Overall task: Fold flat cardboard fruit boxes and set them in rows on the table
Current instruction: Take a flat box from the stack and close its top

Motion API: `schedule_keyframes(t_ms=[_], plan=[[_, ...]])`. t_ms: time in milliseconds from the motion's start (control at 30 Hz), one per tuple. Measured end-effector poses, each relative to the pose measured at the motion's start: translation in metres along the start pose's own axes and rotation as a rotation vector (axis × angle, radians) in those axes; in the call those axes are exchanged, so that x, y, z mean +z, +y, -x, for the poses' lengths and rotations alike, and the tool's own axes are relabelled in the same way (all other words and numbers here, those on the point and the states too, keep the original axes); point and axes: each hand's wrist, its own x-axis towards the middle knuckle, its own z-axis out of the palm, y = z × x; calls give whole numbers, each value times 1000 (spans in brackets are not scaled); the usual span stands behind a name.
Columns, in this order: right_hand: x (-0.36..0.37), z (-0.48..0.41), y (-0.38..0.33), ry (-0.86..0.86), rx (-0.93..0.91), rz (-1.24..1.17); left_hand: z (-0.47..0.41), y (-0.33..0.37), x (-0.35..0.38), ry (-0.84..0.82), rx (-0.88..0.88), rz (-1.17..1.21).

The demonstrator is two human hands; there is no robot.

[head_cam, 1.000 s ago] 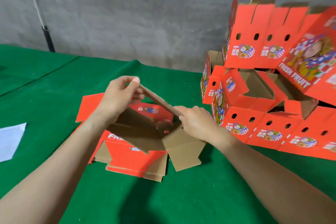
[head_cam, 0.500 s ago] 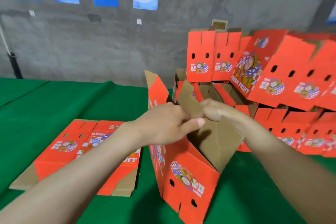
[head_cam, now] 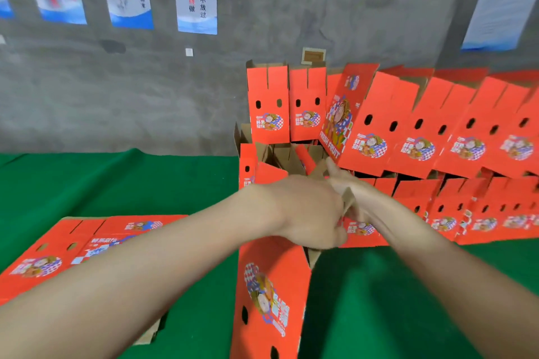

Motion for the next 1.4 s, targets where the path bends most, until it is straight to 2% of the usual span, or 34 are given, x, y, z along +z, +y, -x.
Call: schedule_keyframes(t_ms=[100, 267, 333, 467, 633, 700, 800, 900, 967, 1067, 1167, 1233, 1300, 1400], plan=[[-29, 5, -2, -104, -32, 66, 5, -17, -22, 98, -39, 139], [-73, 3, 12, 101, -151, 371, 30, -59, -50, 269, -225, 497], [-84, 1, 24, 16, -162, 358, 43, -70, -53, 336, -230, 611], [-86, -6, 31, -200, -154, 183, 59, -79, -60, 395, -208, 814], [-83, -6, 34, -431, -71, 159, 57, -85, -55, 452, -219, 872], [-90, -6, 40, -377, -45, 111, 57, -85, -48, 454, -231, 867], [-97, -1, 44, -243, -103, 146, 61, -89, -36, 477, -253, 931], [-103, 12, 41, -80, -259, 170, 70, -97, -19, 359, -226, 1023], [-108, 22, 44, -13, -329, 225, 77, -102, -2, 228, -203, 896], [-113, 37, 54, 58, -375, 384, 86, -111, 30, 99, -206, 237], [-114, 49, 70, 120, -392, 490, 95, -102, 67, 266, -127, -116], [-110, 56, 82, 98, -374, 577, 98, -91, 93, 441, -85, -235], [-107, 62, 92, 100, -360, 670, 98, -81, 113, 504, -94, -223], [-110, 63, 103, 161, -336, 504, 87, -76, 120, 521, -147, -199]])
